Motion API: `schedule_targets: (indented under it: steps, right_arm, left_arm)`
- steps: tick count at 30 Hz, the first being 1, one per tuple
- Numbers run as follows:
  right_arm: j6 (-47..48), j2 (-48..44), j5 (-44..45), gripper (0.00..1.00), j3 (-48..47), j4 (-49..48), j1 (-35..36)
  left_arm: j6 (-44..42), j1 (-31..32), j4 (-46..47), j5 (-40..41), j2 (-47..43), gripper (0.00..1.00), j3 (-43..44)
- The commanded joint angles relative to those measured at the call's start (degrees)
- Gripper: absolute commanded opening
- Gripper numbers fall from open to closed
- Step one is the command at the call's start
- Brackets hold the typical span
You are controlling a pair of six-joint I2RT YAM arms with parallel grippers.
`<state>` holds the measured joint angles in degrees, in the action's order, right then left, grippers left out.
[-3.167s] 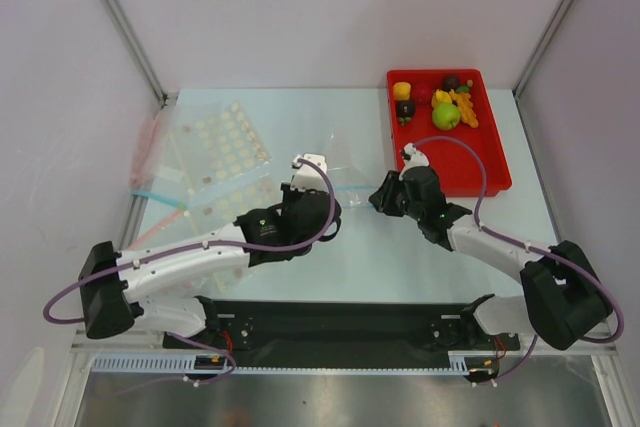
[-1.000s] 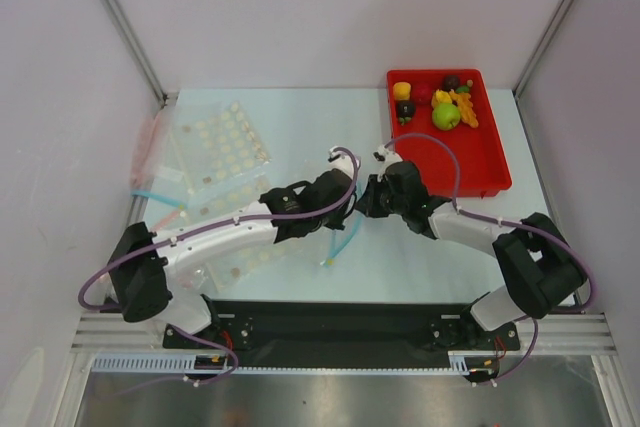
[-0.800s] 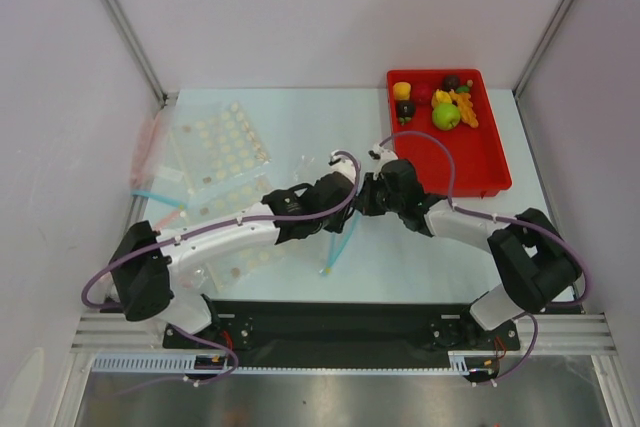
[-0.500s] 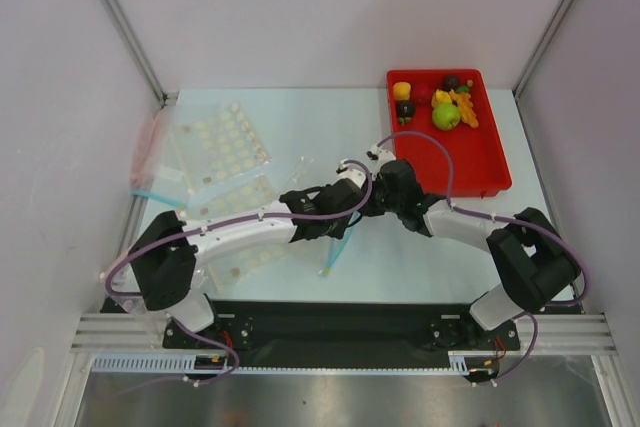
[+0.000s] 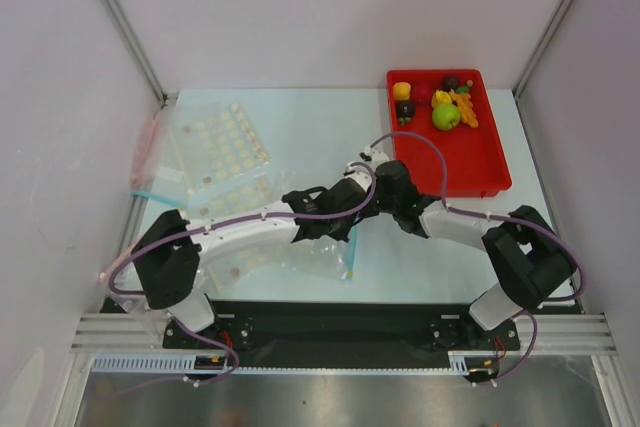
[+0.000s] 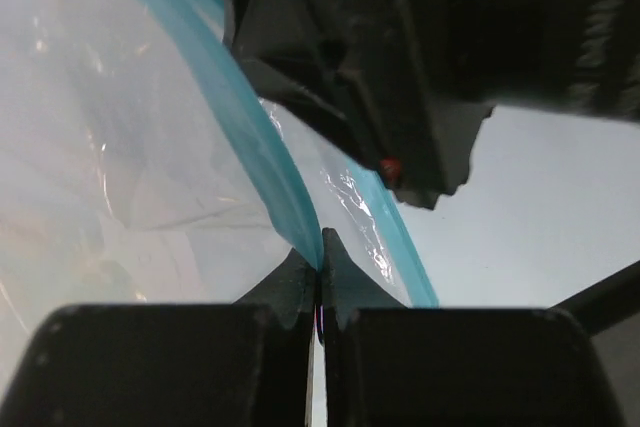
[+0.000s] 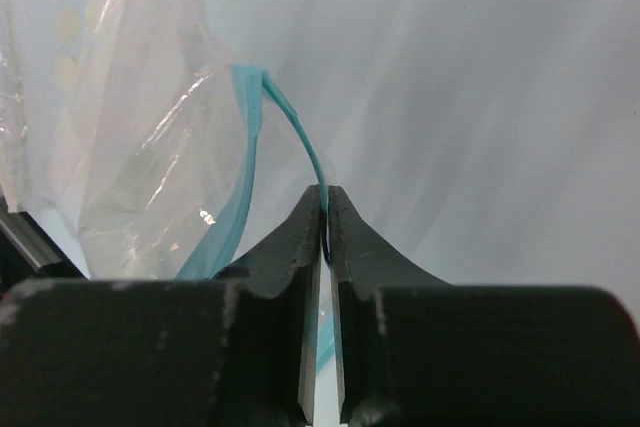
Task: Place the food in the zip-top bag and seal the zipper
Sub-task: Open the zipper of the food storage bag at the center of the board.
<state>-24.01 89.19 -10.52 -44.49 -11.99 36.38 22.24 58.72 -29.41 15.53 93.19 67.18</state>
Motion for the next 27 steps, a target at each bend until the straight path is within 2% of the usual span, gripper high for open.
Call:
schedule_targets:
  steps: [1,4,6,14,18,22,27]
  right_arm:
    - [0.9,1.1,-1.3,0.12,-2.7,-3.7,0.7]
    - [1.4,-0.1,-0.5,0.41,-3.0,-1.8,0.7]
    - [1.4,-0.9,0.5,0.48,-2.5,-1.5,0.7]
    - [1.3,2.2,-0.6,0.54,-4.5,1.7,0.7]
    - [0.5,3.9,-4.2,0.62,-4.9,0.8,0.6]
    - [-0.2,2.2,-5.7,0.75,-3.0,-1.7,0.8]
    - [-1.7,-1.9,-6.9,0.79,1.1,-7.2,1.1]
  left_arm:
    - [2.2,-0.7,3.7,-3.7,-3.1,0.00,0.1]
    - [4.6,-3.4,4.9,-3.9,-4.2,0.00,-1.6]
    - [5.4,-4.7,6.0,-4.7,-5.9,0.00,-3.1]
    - [5.9,-6.4,10.6,-4.1,-15.3,0.00,-8.2]
    - [5.4,-6.5,12.6,-4.3,-20.1,0.00,-11.0]
    - [5.3,-6.5,13.4,-5.9,-20.2,0.00,-11.4]
    - [5.5,-6.5,15.6,-9.2,-19.5,0.01,-12.1]
